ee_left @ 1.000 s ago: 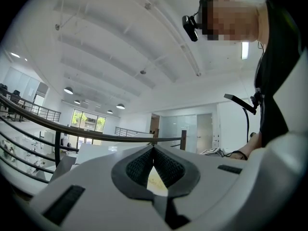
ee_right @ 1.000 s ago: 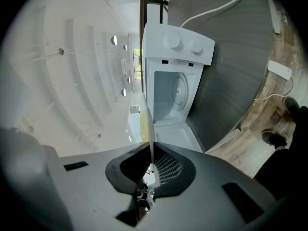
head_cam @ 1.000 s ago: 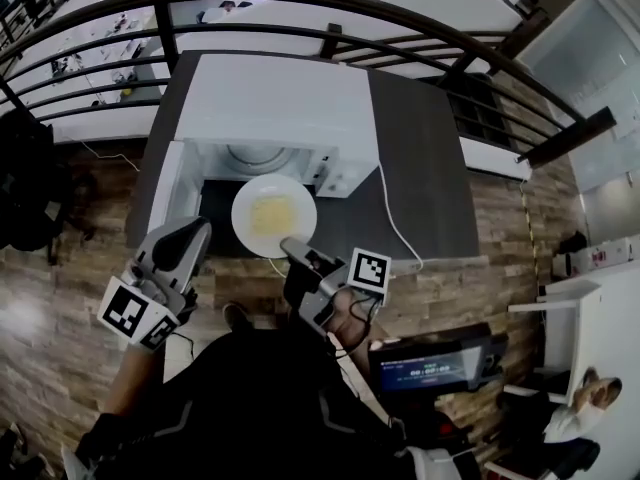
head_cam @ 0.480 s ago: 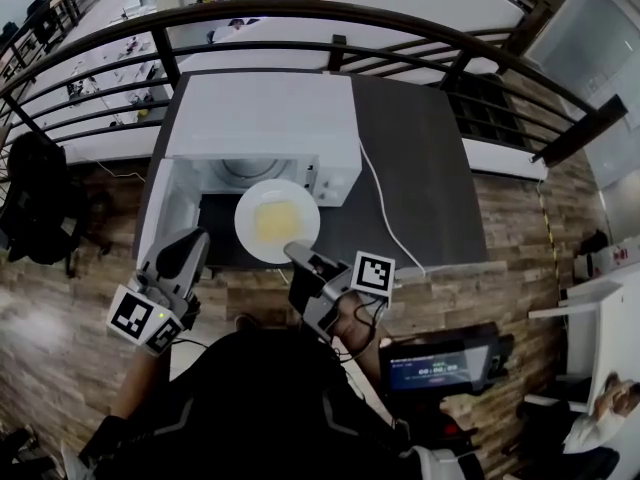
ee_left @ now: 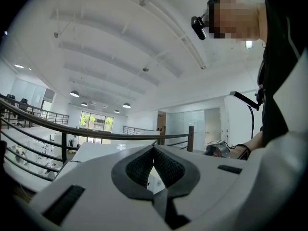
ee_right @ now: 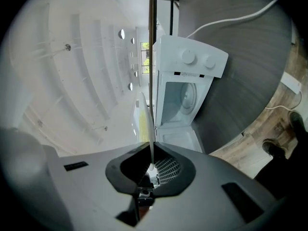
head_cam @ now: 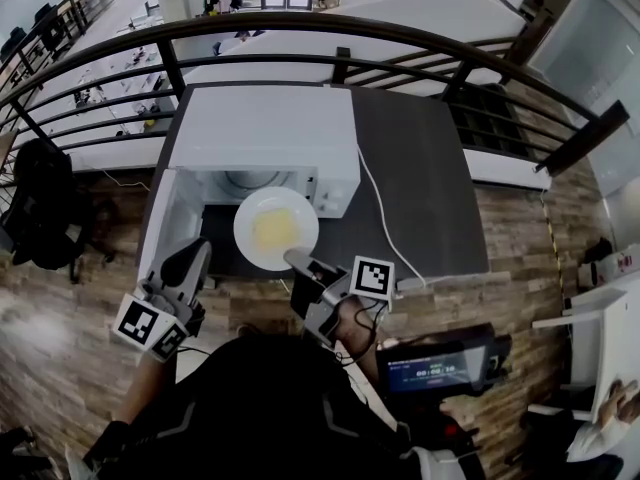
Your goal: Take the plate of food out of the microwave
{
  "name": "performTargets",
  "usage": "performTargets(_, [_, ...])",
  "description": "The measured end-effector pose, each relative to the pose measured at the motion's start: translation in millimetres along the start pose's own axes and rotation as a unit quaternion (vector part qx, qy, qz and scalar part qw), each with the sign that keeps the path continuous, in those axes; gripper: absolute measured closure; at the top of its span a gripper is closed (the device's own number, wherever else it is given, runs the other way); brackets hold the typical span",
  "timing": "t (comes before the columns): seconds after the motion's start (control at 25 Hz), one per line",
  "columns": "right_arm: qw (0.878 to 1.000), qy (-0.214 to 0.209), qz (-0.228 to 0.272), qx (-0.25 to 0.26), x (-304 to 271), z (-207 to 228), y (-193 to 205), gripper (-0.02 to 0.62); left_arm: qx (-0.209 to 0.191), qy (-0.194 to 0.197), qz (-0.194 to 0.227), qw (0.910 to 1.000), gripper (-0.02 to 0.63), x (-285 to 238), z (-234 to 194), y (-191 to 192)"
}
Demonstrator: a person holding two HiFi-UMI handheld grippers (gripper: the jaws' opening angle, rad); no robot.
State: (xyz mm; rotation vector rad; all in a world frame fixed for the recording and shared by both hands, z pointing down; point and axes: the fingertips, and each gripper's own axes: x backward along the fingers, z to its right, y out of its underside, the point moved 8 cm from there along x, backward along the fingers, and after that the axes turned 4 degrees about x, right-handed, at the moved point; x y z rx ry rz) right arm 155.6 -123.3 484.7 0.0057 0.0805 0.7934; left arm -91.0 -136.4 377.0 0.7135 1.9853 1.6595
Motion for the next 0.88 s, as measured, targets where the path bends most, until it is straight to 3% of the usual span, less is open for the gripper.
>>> performTargets(0.88, [1.0, 0.002, -0.018, 0.002, -8, 4, -8, 0.581, 0.003, -0.009, 0.004, 1.0, 0.603, -6, -4, 4])
